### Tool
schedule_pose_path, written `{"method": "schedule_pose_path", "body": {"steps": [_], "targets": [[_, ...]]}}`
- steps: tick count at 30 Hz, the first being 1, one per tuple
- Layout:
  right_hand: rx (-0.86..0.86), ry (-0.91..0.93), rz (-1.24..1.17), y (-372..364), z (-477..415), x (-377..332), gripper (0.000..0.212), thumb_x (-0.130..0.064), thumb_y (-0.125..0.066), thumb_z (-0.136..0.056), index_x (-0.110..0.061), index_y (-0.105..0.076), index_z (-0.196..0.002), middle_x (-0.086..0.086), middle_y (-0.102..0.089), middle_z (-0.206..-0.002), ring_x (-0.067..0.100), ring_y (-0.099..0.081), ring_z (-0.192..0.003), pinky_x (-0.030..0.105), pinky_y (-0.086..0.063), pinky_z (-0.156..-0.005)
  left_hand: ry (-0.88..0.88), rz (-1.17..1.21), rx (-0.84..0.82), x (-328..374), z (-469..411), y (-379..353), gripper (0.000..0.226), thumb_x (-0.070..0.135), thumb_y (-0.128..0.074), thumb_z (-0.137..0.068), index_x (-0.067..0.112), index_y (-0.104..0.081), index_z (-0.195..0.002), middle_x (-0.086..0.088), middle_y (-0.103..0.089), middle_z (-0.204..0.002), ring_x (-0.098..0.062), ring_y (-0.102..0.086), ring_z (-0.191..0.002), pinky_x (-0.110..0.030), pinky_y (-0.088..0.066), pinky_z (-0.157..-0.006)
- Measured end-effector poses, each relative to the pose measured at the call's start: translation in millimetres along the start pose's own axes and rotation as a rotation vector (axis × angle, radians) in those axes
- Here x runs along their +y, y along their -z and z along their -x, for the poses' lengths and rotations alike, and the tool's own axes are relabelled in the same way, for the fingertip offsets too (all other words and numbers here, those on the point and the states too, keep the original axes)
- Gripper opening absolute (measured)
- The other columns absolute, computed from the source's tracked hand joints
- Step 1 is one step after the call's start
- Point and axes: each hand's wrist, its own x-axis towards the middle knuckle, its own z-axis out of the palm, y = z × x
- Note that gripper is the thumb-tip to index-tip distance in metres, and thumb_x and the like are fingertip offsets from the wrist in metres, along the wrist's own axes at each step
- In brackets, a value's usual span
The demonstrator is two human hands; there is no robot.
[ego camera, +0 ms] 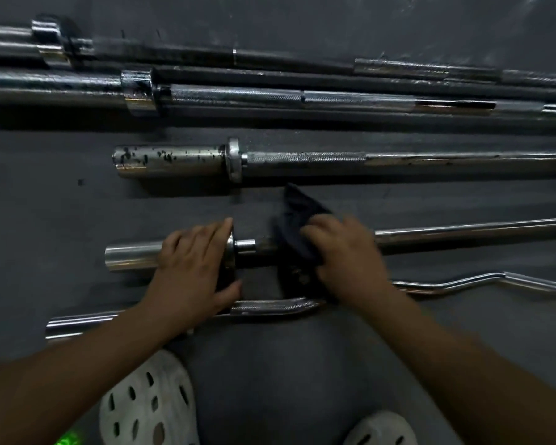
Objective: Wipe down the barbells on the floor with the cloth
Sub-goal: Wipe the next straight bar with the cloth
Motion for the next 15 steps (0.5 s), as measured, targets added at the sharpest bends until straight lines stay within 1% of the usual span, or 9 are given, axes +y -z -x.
{"method": "schedule_pose_path", "body": {"steps": [2,4,5,7,8,11,12,13,15], "targets": [[0.077,-0.335,-0.024,-1,0,38,0.056,-0.005,-0.067,-0.063,-0.010,-0.059,-0.119,0.015,-0.057,-0.121,0.043,-0.054,-0.103,0.045,-0.043,-0.090,0.020,-0.009,-0.002,-1,-7,1,0.100,0.067,-0.048,-0.069,0.011,-0.030,-0.150,-0.010,-0.054,-0.132,-0.027,-0.047,-0.120,-0.043,-0.026,-0.103],[0.168,-0.545,-0.057,-8,-8,10,0.066,-0.013,-0.061,-0.069,-0.007,-0.050,-0.134,0.018,-0.052,-0.129,0.044,-0.048,-0.111,0.047,-0.038,-0.095,0.046,-0.027,-0.035,-2,-18,4,0.106,0.071,-0.044,-0.066,0.011,-0.027,-0.151,-0.009,-0.053,-0.134,-0.027,-0.047,-0.123,-0.043,-0.026,-0.104],[0.145,-0.533,-0.064,-13,-14,-23,0.069,-0.022,-0.060,-0.069,-0.013,-0.049,-0.136,0.014,-0.051,-0.131,0.042,-0.046,-0.113,0.048,-0.040,-0.091,0.047,-0.031,-0.067,-4,-23,7,0.109,0.073,-0.041,-0.064,0.011,-0.022,-0.153,-0.009,-0.050,-0.139,-0.026,-0.044,-0.128,-0.044,-0.025,-0.106],[0.059,-0.365,-0.102,-18,-21,-90,0.067,-0.037,-0.064,-0.067,-0.028,-0.052,-0.132,0.003,-0.051,-0.132,0.037,-0.042,-0.118,0.047,-0.043,-0.084,0.004,-0.005,-0.180,-12,-30,19,0.116,0.075,-0.037,-0.063,0.013,-0.005,-0.156,-0.009,-0.035,-0.152,-0.025,-0.033,-0.139,-0.043,-0.023,-0.112],[0.040,-0.281,-0.130,-20,-22,-111,0.065,-0.038,-0.068,-0.066,-0.032,-0.054,-0.129,0.000,-0.051,-0.132,0.035,-0.041,-0.120,0.047,-0.044,-0.083,-0.039,0.017,-0.267,-17,-30,29,0.116,0.073,-0.039,-0.065,0.015,0.004,-0.156,-0.008,-0.025,-0.157,-0.024,-0.026,-0.143,-0.039,-0.021,-0.116],[0.015,-0.126,-0.184,-14,-27,-95,0.062,-0.028,-0.076,-0.065,-0.030,-0.060,-0.125,0.001,-0.056,-0.125,0.035,-0.047,-0.113,0.047,-0.051,-0.080,-0.189,-0.030,-0.585,-24,-24,72,0.116,0.063,-0.055,-0.073,0.018,0.016,-0.153,-0.005,0.001,-0.164,-0.019,-0.011,-0.149,-0.019,-0.008,-0.115],[0.044,-0.101,-0.186,-13,-25,-77,0.061,-0.025,-0.077,-0.063,-0.027,-0.063,-0.122,0.003,-0.058,-0.121,0.036,-0.050,-0.108,0.047,-0.053,-0.078,-0.217,-0.073,-0.622,-23,-23,84,0.116,0.060,-0.061,-0.078,0.018,0.017,-0.153,-0.005,0.005,-0.164,-0.018,-0.009,-0.149,-0.017,-0.007,-0.113],[0.087,-0.139,-0.196,-13,-23,-57,0.059,-0.024,-0.076,-0.063,-0.025,-0.064,-0.120,0.005,-0.058,-0.120,0.037,-0.052,-0.105,0.047,-0.054,-0.079,-0.237,-0.127,-0.617,-20,-22,93,0.113,0.056,-0.064,-0.082,0.018,0.015,-0.154,-0.004,0.005,-0.164,-0.019,-0.010,-0.149,-0.018,-0.009,-0.114],[0.205,-0.435,-0.282,-14,-15,-28,0.056,-0.023,-0.072,-0.069,-0.022,-0.062,-0.123,0.009,-0.055,-0.125,0.039,-0.050,-0.110,0.047,-0.051,-0.087,-0.255,-0.222,-0.524,-7,-31,93,0.110,0.052,-0.066,-0.083,0.017,0.010,-0.155,-0.006,0.003,-0.164,-0.022,-0.015,-0.149,-0.026,-0.016,-0.118]]}}
